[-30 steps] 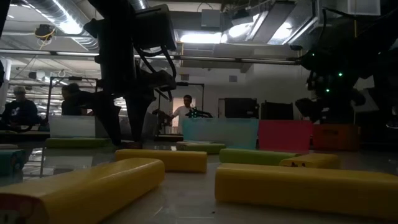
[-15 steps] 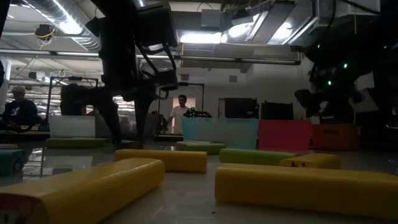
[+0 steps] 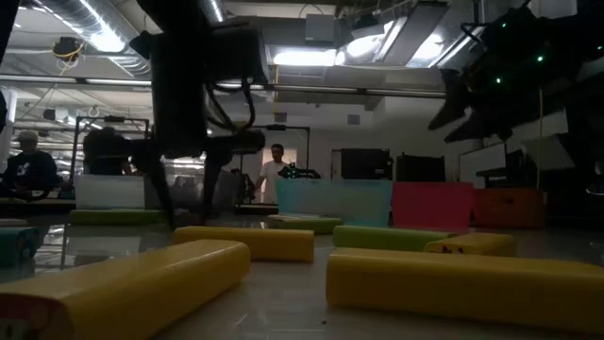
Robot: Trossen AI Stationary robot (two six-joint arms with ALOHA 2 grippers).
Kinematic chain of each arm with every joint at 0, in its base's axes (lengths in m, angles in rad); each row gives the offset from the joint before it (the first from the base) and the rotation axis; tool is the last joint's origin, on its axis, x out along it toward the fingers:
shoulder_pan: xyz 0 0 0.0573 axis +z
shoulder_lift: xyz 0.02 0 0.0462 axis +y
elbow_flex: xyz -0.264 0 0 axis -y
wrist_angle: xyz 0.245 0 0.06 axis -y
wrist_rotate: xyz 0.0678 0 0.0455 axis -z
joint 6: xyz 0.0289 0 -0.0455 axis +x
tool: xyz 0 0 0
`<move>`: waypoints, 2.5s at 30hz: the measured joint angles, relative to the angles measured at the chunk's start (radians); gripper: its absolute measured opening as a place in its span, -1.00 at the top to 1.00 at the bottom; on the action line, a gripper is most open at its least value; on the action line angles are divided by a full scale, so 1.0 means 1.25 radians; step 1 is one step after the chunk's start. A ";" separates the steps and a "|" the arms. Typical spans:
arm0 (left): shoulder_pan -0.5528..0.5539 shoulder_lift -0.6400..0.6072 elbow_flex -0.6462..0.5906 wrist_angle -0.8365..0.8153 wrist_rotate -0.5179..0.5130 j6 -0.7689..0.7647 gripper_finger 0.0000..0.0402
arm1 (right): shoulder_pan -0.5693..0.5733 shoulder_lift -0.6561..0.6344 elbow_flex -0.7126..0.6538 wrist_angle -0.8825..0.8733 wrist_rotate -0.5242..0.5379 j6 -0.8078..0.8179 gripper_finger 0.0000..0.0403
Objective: Sort blocks
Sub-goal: Put the violet block into the black bin, then put the light green block into the pink bin
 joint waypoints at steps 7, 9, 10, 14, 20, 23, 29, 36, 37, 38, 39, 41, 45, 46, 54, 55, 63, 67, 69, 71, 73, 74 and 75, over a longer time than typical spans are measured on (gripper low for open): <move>0.001 0.023 0.002 0.001 0.014 0.025 0.25 | 0.000 0.001 0.000 0.064 -0.279 0.101 -0.25; 0.005 0.024 0.002 0.005 0.017 0.056 0.26 | 0.000 0.001 0.000 0.070 -0.329 0.107 -0.25; 0.006 0.023 0.001 0.008 0.019 0.072 0.28 | 0.000 0.001 0.000 0.070 -0.353 0.111 -0.25; 0.006 0.022 0.000 0.022 0.016 0.120 0.48 | 0.000 0.001 0.000 0.070 -0.416 0.149 -0.25; 0.006 -0.006 -0.004 0.057 0.014 0.205 0.60 | 0.002 0.001 0.000 0.070 -0.465 0.165 -0.25; 0.007 -0.052 -0.003 0.092 0.010 0.260 0.60 | 0.035 0.001 0.000 0.079 -0.470 0.162 -0.25; 0.027 -0.176 -0.001 0.147 -0.088 0.388 0.60 | 0.187 0.038 0.000 0.232 -0.449 0.147 -0.25; 0.128 -0.341 -0.001 0.070 -0.328 0.612 0.59 | 0.347 0.140 0.000 0.359 -0.304 0.027 -0.25; 0.151 -0.361 -0.001 0.056 -0.358 0.647 0.57 | 0.364 0.159 0.000 0.364 -0.280 0.014 -0.25; 0.175 -0.377 -0.001 0.038 -0.385 0.682 0.56 | 0.382 0.177 0.000 0.366 -0.254 0.005 -0.25; 0.202 -0.385 -0.001 0.020 -0.406 0.708 0.55 | 0.398 0.198 0.000 0.366 -0.228 -0.003 -0.25; 0.256 -0.396 -0.001 -0.005 -0.418 0.749 0.55 | 0.428 0.237 0.000 0.366 -0.176 -0.006 -0.25; 0.341 -0.388 -0.001 -0.032 -0.416 0.857 0.54 | 0.477 0.312 0.000 0.390 -0.112 0.005 -0.25; 0.357 -0.382 -0.001 -0.032 -0.416 0.890 0.52 | 0.489 0.330 0.000 0.401 -0.103 0.021 -0.25; 0.468 -0.345 -0.001 -0.032 -0.410 1.103 0.35 | 0.578 0.373 0.000 0.417 0.044 0.199 -0.25; 0.477 -0.344 -0.001 -0.033 -0.401 1.122 0.34 | 0.588 0.373 0.000 0.419 0.073 0.211 -0.25; 0.521 -0.340 -0.001 -0.033 -0.278 1.205 0.22 | 0.623 0.373 0.034 0.425 0.204 0.243 -0.25; 0.520 -0.340 -0.001 -0.026 -0.245 1.216 0.20 | 0.612 0.364 0.071 0.415 0.260 0.216 -0.25; 0.519 -0.340 -0.001 -0.018 -0.212 1.248 0.22 | 0.592 0.350 0.100 0.384 0.292 0.202 -0.25; 0.519 -0.340 -0.001 -0.003 -0.155 1.292 0.25 | 0.560 0.336 0.132 0.336 0.306 0.194 -0.25; 0.519 -0.340 -0.001 0.022 -0.081 1.334 0.28 | 0.520 0.323 0.171 0.271 0.306 0.173 -0.25; 0.519 -0.340 -0.001 0.032 -0.041 1.354 0.29 | 0.498 0.318 0.191 0.236 0.304 0.156 -0.25; 0.519 -0.340 -0.001 0.040 0.001 1.370 0.31 | 0.472 0.314 0.211 0.200 0.298 0.133 -0.25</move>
